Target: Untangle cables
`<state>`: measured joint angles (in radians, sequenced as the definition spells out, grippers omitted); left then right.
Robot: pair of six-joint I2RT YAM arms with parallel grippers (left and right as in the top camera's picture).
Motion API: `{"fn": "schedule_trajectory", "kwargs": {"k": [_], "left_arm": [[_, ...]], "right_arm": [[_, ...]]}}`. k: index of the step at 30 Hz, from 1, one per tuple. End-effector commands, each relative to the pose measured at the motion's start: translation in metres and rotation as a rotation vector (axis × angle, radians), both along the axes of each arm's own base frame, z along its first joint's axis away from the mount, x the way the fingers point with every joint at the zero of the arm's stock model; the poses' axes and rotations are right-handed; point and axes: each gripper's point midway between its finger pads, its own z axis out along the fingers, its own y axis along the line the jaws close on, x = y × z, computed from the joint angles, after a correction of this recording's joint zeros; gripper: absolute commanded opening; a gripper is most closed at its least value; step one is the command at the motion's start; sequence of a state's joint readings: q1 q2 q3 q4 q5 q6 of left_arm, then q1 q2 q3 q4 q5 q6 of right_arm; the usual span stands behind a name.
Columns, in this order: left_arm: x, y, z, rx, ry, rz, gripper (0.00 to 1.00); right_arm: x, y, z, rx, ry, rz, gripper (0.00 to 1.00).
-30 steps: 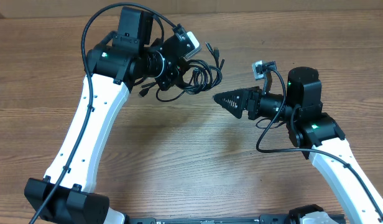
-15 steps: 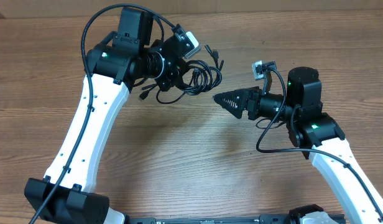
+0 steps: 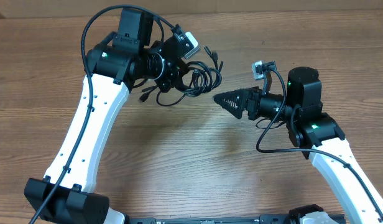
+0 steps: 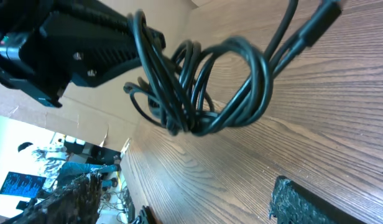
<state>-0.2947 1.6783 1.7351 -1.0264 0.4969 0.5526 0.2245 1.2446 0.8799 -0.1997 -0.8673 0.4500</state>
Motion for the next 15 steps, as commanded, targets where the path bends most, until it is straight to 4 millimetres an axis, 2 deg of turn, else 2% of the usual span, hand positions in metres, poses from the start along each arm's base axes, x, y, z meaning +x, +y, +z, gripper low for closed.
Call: {"fn": "schedule_trajectory", "kwargs": {"k": [1, 5, 9, 15], "left_arm": [[-0.009, -0.006, 0.002, -0.032, 0.041, -0.008, 0.05], [-0.019, -0.009, 0.002, -0.067, 0.095, -0.022, 0.04], [-0.031, -0.014, 0.011, -0.171, 0.154, -0.076, 0.04], [-0.037, 0.004, 0.026, -0.329, 0.262, -0.049, 0.04]], "right_arm": [[0.004, 0.001, 0.008, 0.014, 0.005, -0.019, 0.86], [0.009, -0.002, 0.006, 0.02, 0.047, -0.065, 0.86], [0.01, -0.002, 0.005, 0.027, 0.071, -0.083, 0.86], [0.015, -0.006, 0.004, 0.037, 0.117, -0.131, 0.86]]}}
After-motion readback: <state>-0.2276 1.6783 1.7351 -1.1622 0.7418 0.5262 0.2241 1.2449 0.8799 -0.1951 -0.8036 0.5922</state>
